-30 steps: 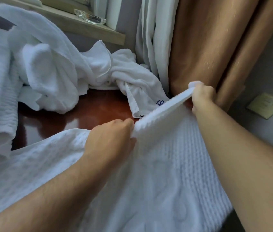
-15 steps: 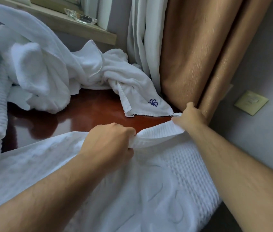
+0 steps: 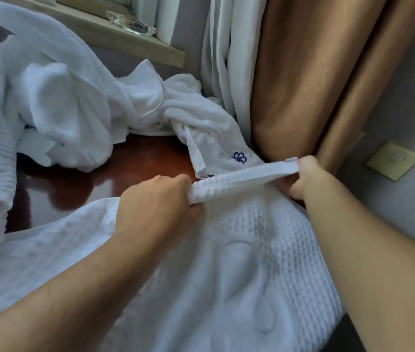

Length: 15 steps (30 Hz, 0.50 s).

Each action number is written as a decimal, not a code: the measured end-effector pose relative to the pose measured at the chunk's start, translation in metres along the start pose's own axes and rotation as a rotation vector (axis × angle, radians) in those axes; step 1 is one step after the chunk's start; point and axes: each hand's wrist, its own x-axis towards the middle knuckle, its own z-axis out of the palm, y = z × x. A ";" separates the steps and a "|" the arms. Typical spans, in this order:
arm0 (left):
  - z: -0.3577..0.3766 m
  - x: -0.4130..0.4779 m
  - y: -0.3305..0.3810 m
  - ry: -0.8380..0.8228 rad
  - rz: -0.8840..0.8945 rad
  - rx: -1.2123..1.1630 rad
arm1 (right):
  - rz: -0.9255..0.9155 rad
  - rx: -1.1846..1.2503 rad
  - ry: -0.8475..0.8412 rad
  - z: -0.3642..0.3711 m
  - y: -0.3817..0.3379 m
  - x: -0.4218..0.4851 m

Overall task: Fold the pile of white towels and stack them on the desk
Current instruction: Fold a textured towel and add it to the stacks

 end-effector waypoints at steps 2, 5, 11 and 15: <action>0.005 -0.002 -0.003 -0.049 -0.036 0.030 | 0.089 -0.189 0.076 -0.007 0.016 0.002; 0.007 -0.003 -0.003 -0.050 -0.021 0.001 | -0.062 -0.707 0.129 -0.019 0.028 0.002; 0.003 -0.005 0.006 -0.046 0.072 -0.045 | -0.519 -1.443 0.187 -0.015 0.010 -0.005; 0.001 -0.005 0.005 -0.042 0.073 -0.066 | -0.146 -0.909 0.111 0.000 -0.008 -0.007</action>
